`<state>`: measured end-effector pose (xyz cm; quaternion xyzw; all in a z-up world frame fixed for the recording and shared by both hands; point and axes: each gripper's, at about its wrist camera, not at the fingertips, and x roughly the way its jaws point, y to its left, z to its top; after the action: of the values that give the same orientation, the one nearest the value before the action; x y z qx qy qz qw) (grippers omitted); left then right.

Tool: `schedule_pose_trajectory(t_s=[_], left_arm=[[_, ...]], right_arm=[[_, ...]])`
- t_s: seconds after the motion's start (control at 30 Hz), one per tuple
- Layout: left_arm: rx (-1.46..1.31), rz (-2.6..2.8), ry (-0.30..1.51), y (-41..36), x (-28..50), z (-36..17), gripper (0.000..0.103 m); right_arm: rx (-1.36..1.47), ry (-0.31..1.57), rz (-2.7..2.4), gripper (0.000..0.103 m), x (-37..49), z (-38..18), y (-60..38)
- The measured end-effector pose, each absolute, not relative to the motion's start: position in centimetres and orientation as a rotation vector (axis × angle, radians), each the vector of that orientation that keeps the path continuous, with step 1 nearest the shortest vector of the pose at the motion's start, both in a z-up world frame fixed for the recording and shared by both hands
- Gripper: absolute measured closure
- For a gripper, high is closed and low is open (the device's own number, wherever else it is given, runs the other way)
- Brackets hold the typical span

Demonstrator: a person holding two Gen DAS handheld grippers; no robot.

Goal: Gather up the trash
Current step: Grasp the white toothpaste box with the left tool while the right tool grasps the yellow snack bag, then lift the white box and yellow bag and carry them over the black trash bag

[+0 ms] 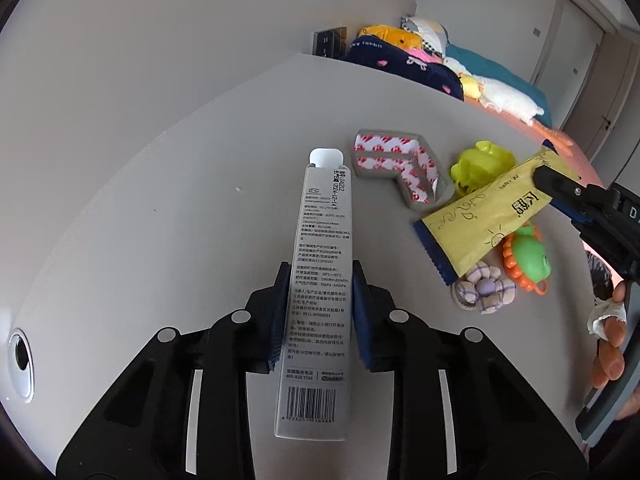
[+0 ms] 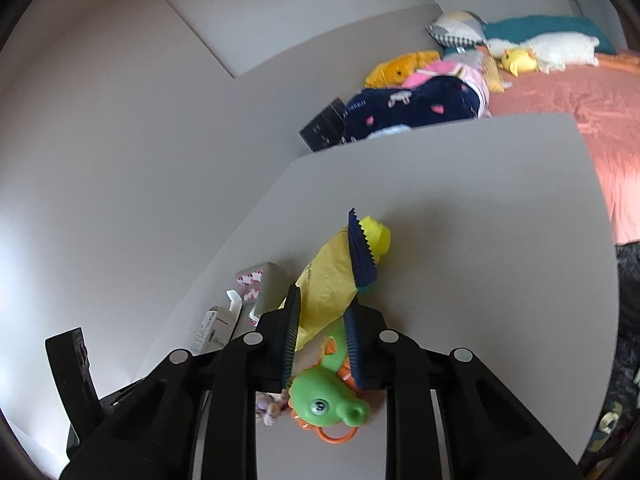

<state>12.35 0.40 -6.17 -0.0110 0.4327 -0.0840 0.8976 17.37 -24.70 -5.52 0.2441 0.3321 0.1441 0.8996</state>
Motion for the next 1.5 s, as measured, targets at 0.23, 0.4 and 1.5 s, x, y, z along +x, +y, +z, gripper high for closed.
schedule_pose_trajectory(t_s=[0.23, 0.4, 1.5], left_arm=[[-0.075, -0.18, 0.796, 0.5, 11.3, -3.9, 0.075], [-0.086, -0.182, 0.755, 0.1, 10.4, -2.8, 0.075], [-0.057, -0.289, 0.707, -9.4, 4.5, 0.8, 0.075]], right_arm=[[0.477, 0.622, 0.299, 0.082, 16.0, -3.7, -25.4], [0.449, 0.57, 0.296, 0.082, 14.6, -2.0, -26.1], [0.463, 0.455, 0.222, 0.082, 5.2, 2.9, -34.8]])
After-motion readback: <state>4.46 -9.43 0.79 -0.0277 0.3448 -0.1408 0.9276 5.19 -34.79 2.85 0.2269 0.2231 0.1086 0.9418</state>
